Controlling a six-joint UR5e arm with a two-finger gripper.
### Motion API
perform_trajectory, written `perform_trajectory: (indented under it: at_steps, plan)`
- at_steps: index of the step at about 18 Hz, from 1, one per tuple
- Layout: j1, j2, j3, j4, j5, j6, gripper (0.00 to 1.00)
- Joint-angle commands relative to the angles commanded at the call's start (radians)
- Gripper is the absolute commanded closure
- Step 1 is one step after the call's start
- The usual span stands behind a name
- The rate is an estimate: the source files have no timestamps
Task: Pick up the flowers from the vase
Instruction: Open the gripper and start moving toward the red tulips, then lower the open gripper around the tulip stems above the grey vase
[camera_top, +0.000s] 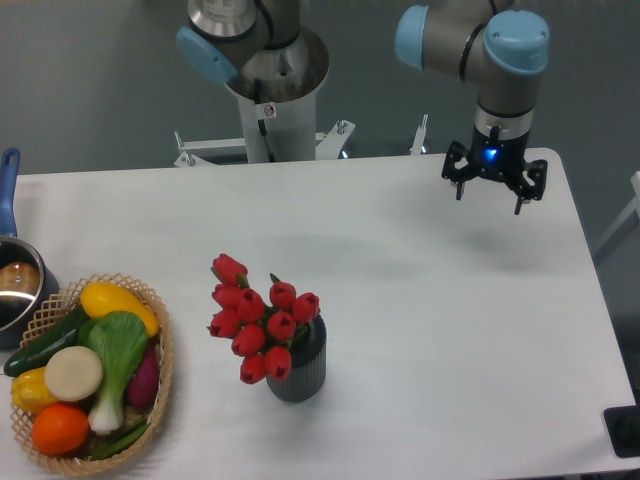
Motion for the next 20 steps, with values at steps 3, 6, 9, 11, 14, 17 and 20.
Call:
perform_trajectory:
  at_steps: [3, 6, 9, 11, 14, 17, 20]
  plan:
    - [0.003, 0.0, -0.002, 0.002, -0.003, 0.002, 0.0]
    - [0.012, 0.003, -0.009, 0.002, -0.078, -0.008, 0.0]
    - [0.012, 0.02, -0.043, 0.002, -0.208, -0.015, 0.0]
    - [0.012, 0.043, -0.067, 0.002, -0.271, -0.014, 0.0]
    - [0.006, 0.066, -0.075, 0.002, -0.348, -0.012, 0.0]
    - [-0.015, 0.066, -0.071, 0.002, -0.438, -0.009, 0.0]
    - [-0.052, 0.066, -0.09, 0.002, -0.575, -0.006, 0.0]
